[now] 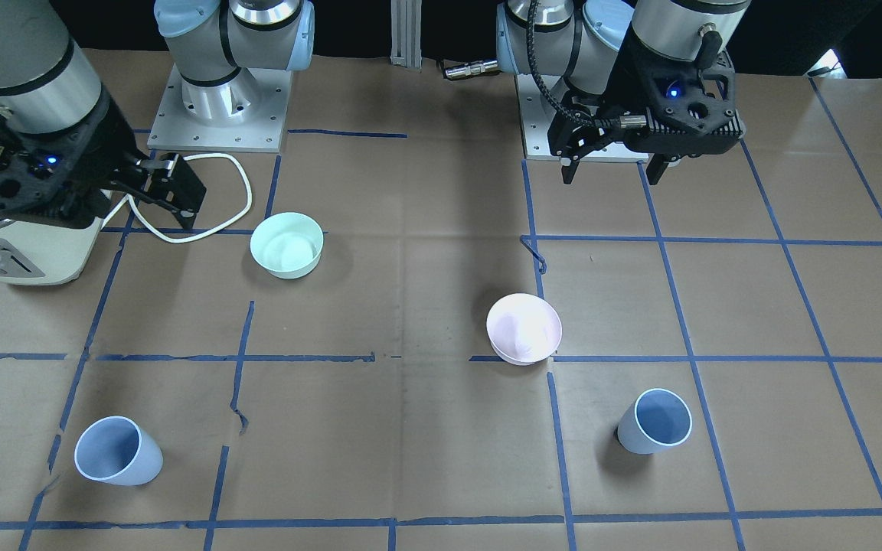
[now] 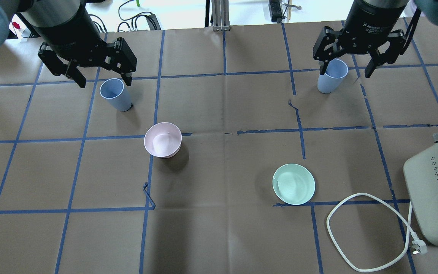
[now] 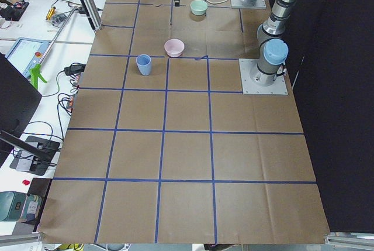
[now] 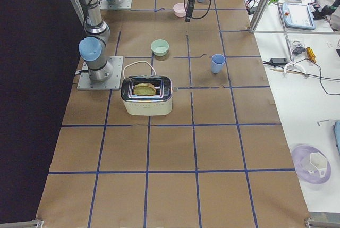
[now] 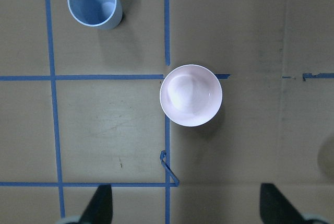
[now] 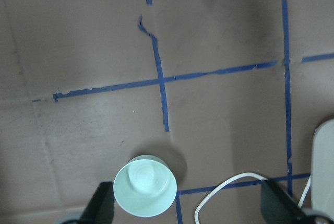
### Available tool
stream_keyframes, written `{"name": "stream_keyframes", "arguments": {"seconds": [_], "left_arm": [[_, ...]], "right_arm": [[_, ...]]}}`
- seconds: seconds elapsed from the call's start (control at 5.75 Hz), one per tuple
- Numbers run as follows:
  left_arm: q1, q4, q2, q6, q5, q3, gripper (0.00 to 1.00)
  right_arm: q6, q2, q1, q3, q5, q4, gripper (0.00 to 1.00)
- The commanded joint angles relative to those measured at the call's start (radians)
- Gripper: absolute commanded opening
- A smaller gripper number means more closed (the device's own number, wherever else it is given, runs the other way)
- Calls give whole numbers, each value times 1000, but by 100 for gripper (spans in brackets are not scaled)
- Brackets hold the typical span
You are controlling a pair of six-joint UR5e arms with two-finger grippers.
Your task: Stack blue cups with both arms
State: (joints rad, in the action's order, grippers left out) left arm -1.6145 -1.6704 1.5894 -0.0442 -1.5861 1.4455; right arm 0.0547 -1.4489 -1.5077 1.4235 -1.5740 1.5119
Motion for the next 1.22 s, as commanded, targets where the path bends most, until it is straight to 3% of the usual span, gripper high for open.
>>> {"name": "stream_keyframes", "arguments": {"seconds": [0.0,0.35,0.52,0.87,1.04], "left_arm": [[5,11,24,16,-3,0,99],[19,46,65,76,-8,0,99],[51,123,114,101,-6,-7,99],[97,204,191,154,-5,-7,99],[99,293,258,158,-5,-5,99]], "right_arm": [[-207,74,158,-26,2,120,100],[-332,218,199,-173,19,134,100],[-332,270,199,-178,20,139,100],[-331,398,199,-146,23,296,100],[-323,409,192,-109,26,353,100]]}}
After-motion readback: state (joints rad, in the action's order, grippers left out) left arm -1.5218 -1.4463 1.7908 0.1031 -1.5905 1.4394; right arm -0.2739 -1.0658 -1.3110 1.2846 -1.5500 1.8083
